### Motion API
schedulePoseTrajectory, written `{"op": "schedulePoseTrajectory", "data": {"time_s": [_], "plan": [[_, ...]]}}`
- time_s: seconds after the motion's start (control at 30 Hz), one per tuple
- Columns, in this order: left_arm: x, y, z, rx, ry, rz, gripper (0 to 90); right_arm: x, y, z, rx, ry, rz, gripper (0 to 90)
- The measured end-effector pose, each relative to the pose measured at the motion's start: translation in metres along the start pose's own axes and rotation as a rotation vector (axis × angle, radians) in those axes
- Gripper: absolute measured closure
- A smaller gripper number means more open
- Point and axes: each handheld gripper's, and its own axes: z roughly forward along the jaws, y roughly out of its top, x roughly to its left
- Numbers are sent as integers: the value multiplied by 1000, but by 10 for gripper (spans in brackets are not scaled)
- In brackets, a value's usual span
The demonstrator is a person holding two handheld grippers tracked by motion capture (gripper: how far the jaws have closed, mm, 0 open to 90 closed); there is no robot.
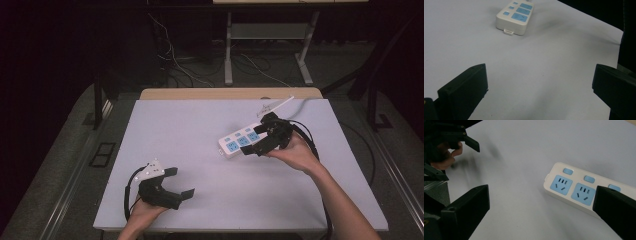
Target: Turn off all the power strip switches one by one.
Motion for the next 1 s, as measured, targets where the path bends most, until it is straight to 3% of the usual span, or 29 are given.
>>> {"op": "schedulePoseTrajectory", "data": {"time_s": [0.47, 0.73, 0.77, 0.83, 0.93, 1.0], "plan": [[0, 0, -1, -2, 3, -2, 0, -3, 23, 23, 47, 1, -26, 6], [0, 0, -1, 1, 3, -1, 0, -7, 37, 38, 67, -30, -51, 6], [0, 0, -1, 2, 5, 2, 0, -8, 38, 40, 73, -40, -63, 16], [0, 0, -1, 4, 7, 3, 0, -9, 41, 43, 78, -58, -79, 139], [0, 0, -1, 4, 7, 4, 0, -8, 45, 47, 71, -80, -45, 186], [0, 0, -1, 4, 7, 4, 0, -8, 47, 49, 62, -92, -35, 268]]}}
